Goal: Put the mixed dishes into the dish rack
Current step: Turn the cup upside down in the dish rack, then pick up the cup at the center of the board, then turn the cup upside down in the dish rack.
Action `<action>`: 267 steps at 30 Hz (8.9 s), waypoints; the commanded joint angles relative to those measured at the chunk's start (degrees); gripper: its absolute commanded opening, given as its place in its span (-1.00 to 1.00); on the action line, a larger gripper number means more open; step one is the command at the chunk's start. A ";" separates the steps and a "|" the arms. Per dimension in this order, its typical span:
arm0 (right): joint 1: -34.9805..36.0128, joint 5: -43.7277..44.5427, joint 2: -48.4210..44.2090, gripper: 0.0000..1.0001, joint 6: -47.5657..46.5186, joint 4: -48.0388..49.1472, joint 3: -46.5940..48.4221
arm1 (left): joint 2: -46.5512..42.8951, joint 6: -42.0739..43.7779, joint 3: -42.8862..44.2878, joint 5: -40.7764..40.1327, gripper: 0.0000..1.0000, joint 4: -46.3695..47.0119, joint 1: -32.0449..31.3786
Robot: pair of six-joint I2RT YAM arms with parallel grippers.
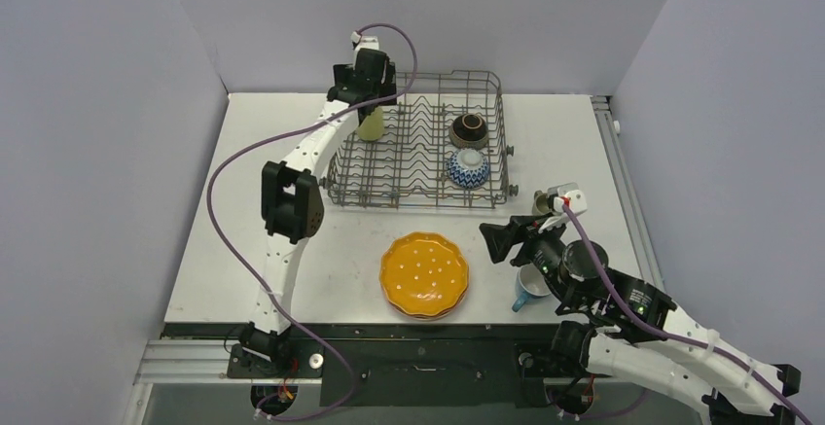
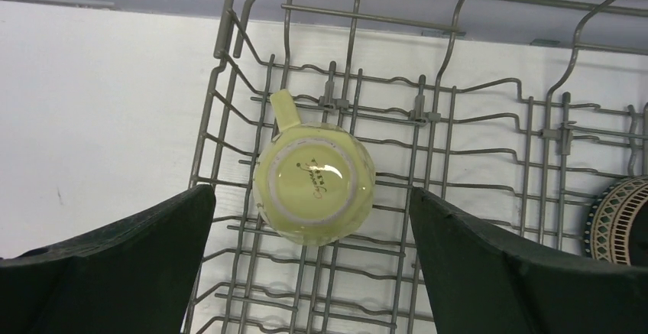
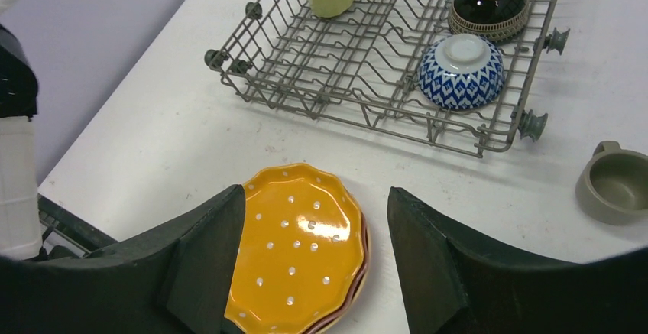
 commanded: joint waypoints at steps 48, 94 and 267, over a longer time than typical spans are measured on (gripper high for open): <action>-13.59 6.78 15.27 0.13 28.95 -50.27 10.01 | -64.63 -14.61 -75.15 15.95 0.93 10.82 -26.49; -24.54 -2.86 20.87 -1.00 27.68 -39.28 -5.12 | -73.08 -17.92 -86.35 22.58 0.93 15.32 -29.77; 5.15 -4.82 11.28 -0.13 23.54 34.83 -2.83 | -87.56 -63.78 -101.15 52.05 -1.00 75.15 -10.08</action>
